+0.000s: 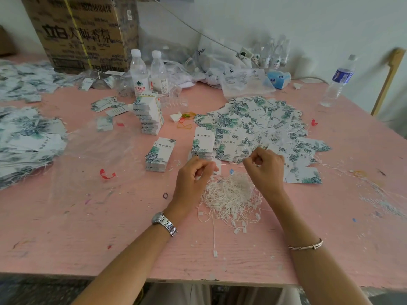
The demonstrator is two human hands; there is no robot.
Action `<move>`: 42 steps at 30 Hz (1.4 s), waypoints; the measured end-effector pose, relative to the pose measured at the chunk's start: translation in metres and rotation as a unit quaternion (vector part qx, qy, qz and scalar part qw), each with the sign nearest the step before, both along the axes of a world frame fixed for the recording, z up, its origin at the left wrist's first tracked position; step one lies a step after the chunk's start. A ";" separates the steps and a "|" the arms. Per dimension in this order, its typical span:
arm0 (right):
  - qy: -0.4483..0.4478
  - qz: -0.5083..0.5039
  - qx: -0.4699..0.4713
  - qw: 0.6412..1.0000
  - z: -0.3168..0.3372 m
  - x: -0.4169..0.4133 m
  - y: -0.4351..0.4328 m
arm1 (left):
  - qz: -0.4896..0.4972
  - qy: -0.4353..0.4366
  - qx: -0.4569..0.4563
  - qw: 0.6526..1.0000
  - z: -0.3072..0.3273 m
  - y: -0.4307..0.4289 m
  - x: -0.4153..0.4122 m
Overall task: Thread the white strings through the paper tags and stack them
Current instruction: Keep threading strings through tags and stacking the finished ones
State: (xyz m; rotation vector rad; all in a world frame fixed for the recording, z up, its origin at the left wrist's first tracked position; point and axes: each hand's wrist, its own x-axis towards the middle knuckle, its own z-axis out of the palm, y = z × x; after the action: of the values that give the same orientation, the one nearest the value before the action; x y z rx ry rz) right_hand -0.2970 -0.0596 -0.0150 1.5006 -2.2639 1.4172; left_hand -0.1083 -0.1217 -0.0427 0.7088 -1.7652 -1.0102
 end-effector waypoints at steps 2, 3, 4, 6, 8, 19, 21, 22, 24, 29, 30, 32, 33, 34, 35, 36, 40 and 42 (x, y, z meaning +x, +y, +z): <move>0.041 -0.011 0.032 0.999 -0.002 0.000 0.001 | 0.001 -0.004 0.000 1.000 -0.001 0.000 -0.001; 0.071 -0.020 0.055 0.996 -0.005 -0.001 0.000 | 0.001 -0.004 -0.002 1.000 -0.002 0.000 -0.001; 0.100 -0.028 0.076 0.992 -0.006 -0.002 0.000 | 0.001 -0.005 -0.006 1.000 -0.003 0.000 -0.002; 0.119 0.001 0.081 0.990 -0.007 0.001 0.001 | 0.004 -0.013 -0.016 1.000 -0.004 0.000 -0.002; 0.079 0.113 0.033 0.990 -0.005 0.009 0.002 | 0.008 -0.017 -0.022 1.000 -0.005 0.000 -0.002; -0.074 0.321 0.019 0.944 -0.008 0.033 -0.001 | 0.030 -0.064 -0.074 0.995 -0.006 0.002 0.000; -0.081 0.324 0.013 0.943 -0.008 0.033 -0.001 | 0.033 -0.065 -0.089 0.993 -0.005 0.003 0.000; -0.080 0.328 0.009 0.941 -0.008 0.033 -0.001 | 0.034 -0.065 -0.092 0.993 -0.005 0.003 0.000; -0.089 0.339 0.007 0.936 -0.008 0.034 -0.001 | 0.036 -0.064 -0.099 0.992 -0.004 0.003 0.000; -0.204 0.332 0.044 0.920 -0.011 0.033 -0.002 | 0.128 -0.081 -0.186 0.971 -0.004 0.000 0.000; -0.203 0.324 0.045 0.923 -0.012 0.032 -0.002 | 0.163 -0.081 -0.205 0.962 -0.004 -0.002 0.001; -0.198 0.309 0.042 0.930 -0.011 0.031 -0.004 | 0.233 -0.087 -0.239 0.939 -0.004 -0.009 0.004; -0.198 0.301 0.039 0.932 -0.011 0.031 -0.004 | 0.261 -0.095 -0.253 0.927 -0.004 -0.012 0.005; -0.201 0.294 0.036 0.934 -0.010 0.030 -0.004 | 0.282 -0.107 -0.262 0.917 -0.005 -0.015 0.007; -0.205 0.288 0.033 0.935 -0.010 0.029 -0.004 | 0.297 -0.123 -0.268 0.908 -0.005 -0.018 0.008; -0.209 0.282 0.029 0.936 -0.010 0.029 -0.004 | 0.304 -0.143 -0.271 0.902 -0.006 -0.021 0.009; -0.208 0.270 0.014 0.940 -0.010 0.028 -0.003 | 0.284 -0.219 -0.276 0.892 -0.003 -0.029 0.013; -0.204 0.270 0.012 0.941 -0.010 0.028 -0.003 | 0.277 -0.231 -0.282 0.889 -0.001 -0.031 0.014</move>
State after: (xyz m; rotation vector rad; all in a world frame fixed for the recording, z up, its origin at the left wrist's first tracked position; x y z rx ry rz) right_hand -0.2687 -0.0631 -0.0251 2.1209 -2.1599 2.0124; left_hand -0.0945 -0.1526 -0.0441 1.0374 -1.9454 0.0855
